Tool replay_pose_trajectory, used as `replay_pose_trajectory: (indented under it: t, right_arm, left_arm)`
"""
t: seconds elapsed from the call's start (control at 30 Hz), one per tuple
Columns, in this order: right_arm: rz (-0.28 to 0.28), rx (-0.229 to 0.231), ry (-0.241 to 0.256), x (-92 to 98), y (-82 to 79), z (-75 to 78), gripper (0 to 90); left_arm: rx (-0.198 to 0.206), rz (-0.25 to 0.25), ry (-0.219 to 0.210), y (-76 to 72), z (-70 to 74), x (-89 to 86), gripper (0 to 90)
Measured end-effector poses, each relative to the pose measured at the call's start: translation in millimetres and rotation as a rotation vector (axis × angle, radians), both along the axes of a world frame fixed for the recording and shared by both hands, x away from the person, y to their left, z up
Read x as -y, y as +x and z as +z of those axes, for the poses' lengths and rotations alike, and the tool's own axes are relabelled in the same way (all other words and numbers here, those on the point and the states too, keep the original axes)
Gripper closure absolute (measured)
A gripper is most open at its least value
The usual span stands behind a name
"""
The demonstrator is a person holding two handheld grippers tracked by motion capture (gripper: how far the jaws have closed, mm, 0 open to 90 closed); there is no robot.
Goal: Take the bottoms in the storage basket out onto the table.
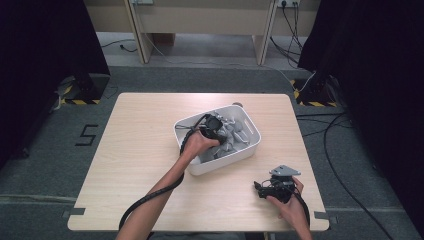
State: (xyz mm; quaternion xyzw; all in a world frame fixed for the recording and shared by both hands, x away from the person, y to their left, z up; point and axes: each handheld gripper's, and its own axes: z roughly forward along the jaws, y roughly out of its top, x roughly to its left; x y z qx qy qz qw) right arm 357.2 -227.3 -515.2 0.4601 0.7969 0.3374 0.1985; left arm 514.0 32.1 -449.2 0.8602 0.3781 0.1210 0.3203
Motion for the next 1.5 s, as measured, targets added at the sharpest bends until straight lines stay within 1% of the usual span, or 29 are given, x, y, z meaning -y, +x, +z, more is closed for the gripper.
replay_pose_trajectory:
  t: [0.03,0.07,0.1,0.2,0.27,0.3,0.33,0.37,0.4,0.47,0.5,0.57,0.6,0.63,0.67,0.7,0.77,0.83,0.9,0.97,1.0,1.1,1.17,1.2,1.33,1.37,1.4,1.43,1.5]
  right_arm:
    - [0.0,0.0,0.0,0.0,0.0,0.0,14.9]
    - [0.001,0.001,-0.001,0.2,0.1,0.0,14.9]
    - [0.002,0.001,-0.001,0.2,0.1,0.0,14.9]
    - [-0.001,-0.002,0.002,-0.3,-0.1,0.1,14.8]
    - [0.005,0.003,-0.001,0.3,0.4,-0.1,14.9]
    - [-0.001,-0.002,0.004,-0.3,-0.2,0.1,14.9]
    - [-0.001,-0.002,0.004,-0.3,-0.2,0.1,14.9]
    - [-0.002,-0.004,0.005,-0.5,-0.3,0.1,14.8]
    - [-0.001,-0.002,0.003,-0.3,-0.2,0.1,14.9]
    - [-0.001,-0.002,0.002,-0.3,-0.1,0.1,14.9]
    - [-0.001,-0.002,0.002,-0.3,-0.1,0.1,14.8]
    - [0.0,-0.001,0.002,-0.2,-0.1,0.0,14.9]
    - [0.0,-0.001,0.002,-0.2,-0.1,0.0,14.9]
    - [-0.001,-0.002,0.0,-0.2,-0.1,0.1,14.9]
    - [-0.001,-0.002,0.0,-0.2,-0.1,0.0,14.9]
    - [0.0,-0.001,0.001,-0.2,0.0,0.0,14.8]
    - [0.003,-0.001,-0.002,-0.1,0.2,0.0,14.9]
    - [0.004,0.0,0.0,-0.1,0.3,-0.1,14.8]
    - [0.004,-0.001,0.0,-0.2,0.2,0.0,14.9]
    - [0.002,-0.003,0.002,-0.3,0.0,0.0,14.9]
    - [0.002,-0.003,0.001,-0.3,0.0,0.0,14.9]
    - [0.002,-0.003,0.001,-0.3,0.0,0.0,14.9]
    - [0.002,-0.003,0.001,-0.3,0.0,0.0,14.9]
    - [0.002,-0.003,0.001,-0.3,-0.1,0.0,14.9]
    - [0.002,-0.002,0.0,-0.4,0.0,0.0,14.9]
    - [0.002,-0.003,0.0,-0.5,0.0,0.0,15.1]
    - [0.002,-0.003,0.0,-0.5,0.0,0.0,15.1]
    - [0.001,-0.001,-0.003,-0.8,-0.1,0.1,15.3]
    - [0.001,-0.001,-0.002,-0.8,-0.2,0.1,15.3]
  left_arm:
    - [-0.007,0.004,-0.006,1.3,-1.1,0.0,56.8]
    - [-0.024,-0.001,-0.021,2.3,1.4,-1.1,51.2]
    - [-0.03,0.002,-0.031,2.5,4.3,-2.3,48.1]
    - [-0.02,0.032,-0.074,3.0,14.5,-6.8,38.3]
    - [0.001,0.053,-0.097,4.3,22.5,-10.4,34.1]
    - [0.009,0.067,-0.109,4.9,24.9,-11.6,31.4]
    - [0.009,0.067,-0.109,4.9,24.9,-11.6,28.6]
    - [0.008,0.081,-0.117,5.7,25.9,-12.4,28.6]
    - [0.003,0.094,-0.106,7.4,24.2,-12.6,24.8]
    - [-0.003,0.106,-0.08,9.9,19.6,-12.1,21.1]
    - [-0.007,0.121,-0.066,12.0,15.0,-12.0,20.7]
    - [0.009,0.155,-0.044,14.6,8.4,-13.1,20.0]
    - [0.009,0.155,-0.044,14.6,8.4,-13.1,17.8]
    - [0.0,0.177,-0.047,17.0,2.8,-14.4,16.5]
    - [-0.012,0.176,-0.048,17.9,0.5,-14.6,16.4]
    - [-0.044,0.173,-0.057,19.1,-3.8,-14.6,16.3]
    - [-0.086,0.175,-0.073,20.8,-9.8,-14.0,15.7]
    - [-0.111,0.18,-0.089,22.6,-13.5,-13.6,15.2]
    - [-0.113,0.18,-0.083,23.8,-17.7,-12.4,14.9]
    - [-0.113,0.178,-0.067,23.9,-21.8,-10.6,14.8]
    - [-0.121,0.178,-0.065,24.1,-23.9,-9.7,14.8]
    - [-0.142,0.181,-0.068,25.5,-30.2,-8.4,16.8]
    - [-0.149,0.183,-0.073,26.0,-32.9,-9.5,21.6]
    - [-0.147,0.182,-0.069,26.2,-33.4,-10.5,24.5]
    - [-0.123,0.173,-0.034,26.0,-32.8,-12.7,43.4]
    - [-0.111,0.17,-0.028,25.5,-32.9,-12.3,47.9]
    - [-0.111,0.17,-0.028,25.5,-32.9,-12.3,51.5]
    - [-0.089,0.156,-0.008,24.2,-31.6,-10.0,55.3]
    - [-0.06,0.14,0.01,21.8,-29.1,-7.1,61.1]
